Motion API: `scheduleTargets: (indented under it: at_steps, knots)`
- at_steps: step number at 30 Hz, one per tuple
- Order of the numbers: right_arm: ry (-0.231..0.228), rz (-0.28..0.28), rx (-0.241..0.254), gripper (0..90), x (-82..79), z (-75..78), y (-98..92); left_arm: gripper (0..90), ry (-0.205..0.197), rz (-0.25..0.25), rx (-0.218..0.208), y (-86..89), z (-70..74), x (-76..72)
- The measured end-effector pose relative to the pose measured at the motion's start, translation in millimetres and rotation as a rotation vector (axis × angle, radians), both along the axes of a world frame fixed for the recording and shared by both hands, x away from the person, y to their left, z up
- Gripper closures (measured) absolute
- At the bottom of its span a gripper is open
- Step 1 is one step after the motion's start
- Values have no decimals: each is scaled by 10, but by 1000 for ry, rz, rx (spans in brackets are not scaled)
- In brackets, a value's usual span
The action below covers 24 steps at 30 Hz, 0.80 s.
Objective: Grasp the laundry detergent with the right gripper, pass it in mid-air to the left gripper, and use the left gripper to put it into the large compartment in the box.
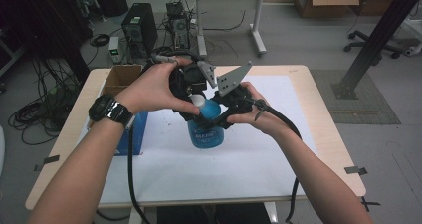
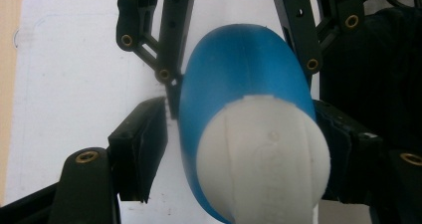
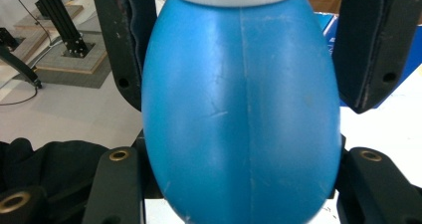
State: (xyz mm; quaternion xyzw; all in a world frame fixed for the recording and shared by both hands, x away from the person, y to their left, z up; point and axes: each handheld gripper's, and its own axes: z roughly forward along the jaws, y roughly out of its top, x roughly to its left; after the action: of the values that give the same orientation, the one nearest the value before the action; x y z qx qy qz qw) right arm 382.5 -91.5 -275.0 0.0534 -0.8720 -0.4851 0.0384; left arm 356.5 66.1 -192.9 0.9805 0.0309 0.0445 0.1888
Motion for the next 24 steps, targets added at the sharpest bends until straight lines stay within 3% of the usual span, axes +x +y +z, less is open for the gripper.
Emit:
scheduleTargets:
  at_steps: [24]
  knots:
    - [-12, -16, -16, 437, -1, -5, -14, 372, 23, 5, 16, -21, -3, 6]
